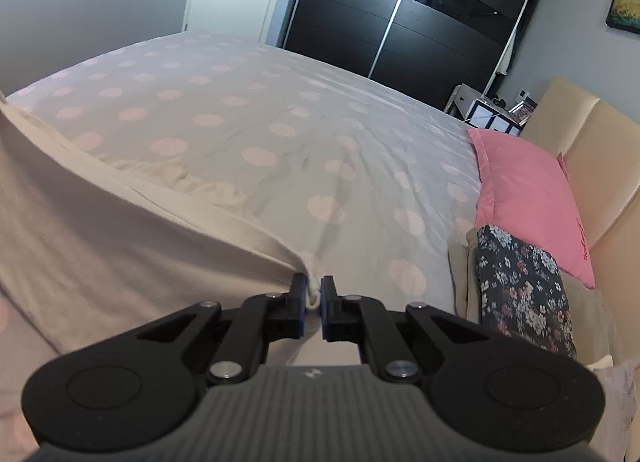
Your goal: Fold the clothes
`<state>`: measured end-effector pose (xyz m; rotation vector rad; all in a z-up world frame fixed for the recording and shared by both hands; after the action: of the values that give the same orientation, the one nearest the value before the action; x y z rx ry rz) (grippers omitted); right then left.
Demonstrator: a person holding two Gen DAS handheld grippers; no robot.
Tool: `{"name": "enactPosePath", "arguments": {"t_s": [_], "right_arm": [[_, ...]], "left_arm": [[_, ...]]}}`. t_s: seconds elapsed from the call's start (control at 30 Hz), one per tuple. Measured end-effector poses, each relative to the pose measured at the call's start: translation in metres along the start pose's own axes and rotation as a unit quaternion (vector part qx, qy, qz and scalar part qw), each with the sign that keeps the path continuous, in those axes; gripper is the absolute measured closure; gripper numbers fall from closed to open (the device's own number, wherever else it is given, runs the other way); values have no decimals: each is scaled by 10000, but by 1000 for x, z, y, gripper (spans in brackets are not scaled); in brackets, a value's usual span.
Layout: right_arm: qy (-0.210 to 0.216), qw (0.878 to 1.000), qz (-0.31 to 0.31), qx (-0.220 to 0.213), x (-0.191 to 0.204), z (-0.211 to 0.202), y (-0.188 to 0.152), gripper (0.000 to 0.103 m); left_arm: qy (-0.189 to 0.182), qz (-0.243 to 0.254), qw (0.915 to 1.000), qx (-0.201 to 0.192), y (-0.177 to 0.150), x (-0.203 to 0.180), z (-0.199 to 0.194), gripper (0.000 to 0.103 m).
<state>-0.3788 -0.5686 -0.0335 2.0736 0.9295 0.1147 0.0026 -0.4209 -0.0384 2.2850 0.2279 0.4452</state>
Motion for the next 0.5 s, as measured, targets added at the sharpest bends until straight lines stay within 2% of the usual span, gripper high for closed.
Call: {"name": "enactPosePath", "arguments": {"t_s": [0.17, 0.27, 0.5], "right_arm": [[-108, 9998, 146, 63, -17, 44, 26, 95], [-134, 9996, 206, 149, -25, 78, 36, 95], [-53, 9981, 441, 425, -32, 173, 38, 95]], "left_arm": [[94, 72, 9999, -72, 26, 0, 40, 100], [109, 127, 9999, 30, 34, -3, 73, 100], [199, 117, 9987, 449, 28, -5, 159, 100]]}}
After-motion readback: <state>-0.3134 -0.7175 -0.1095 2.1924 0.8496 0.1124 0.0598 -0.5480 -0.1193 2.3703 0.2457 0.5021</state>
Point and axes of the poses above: each gripper's, at about its wrist camera, not at the fingertips, and z roughly the way its jaws point, x to its left, y to its top, the point moved 7 cm from there along z, roughly the way its jaws point, and after that the axes turned 3 degrees about y, right-handed, at the moved point
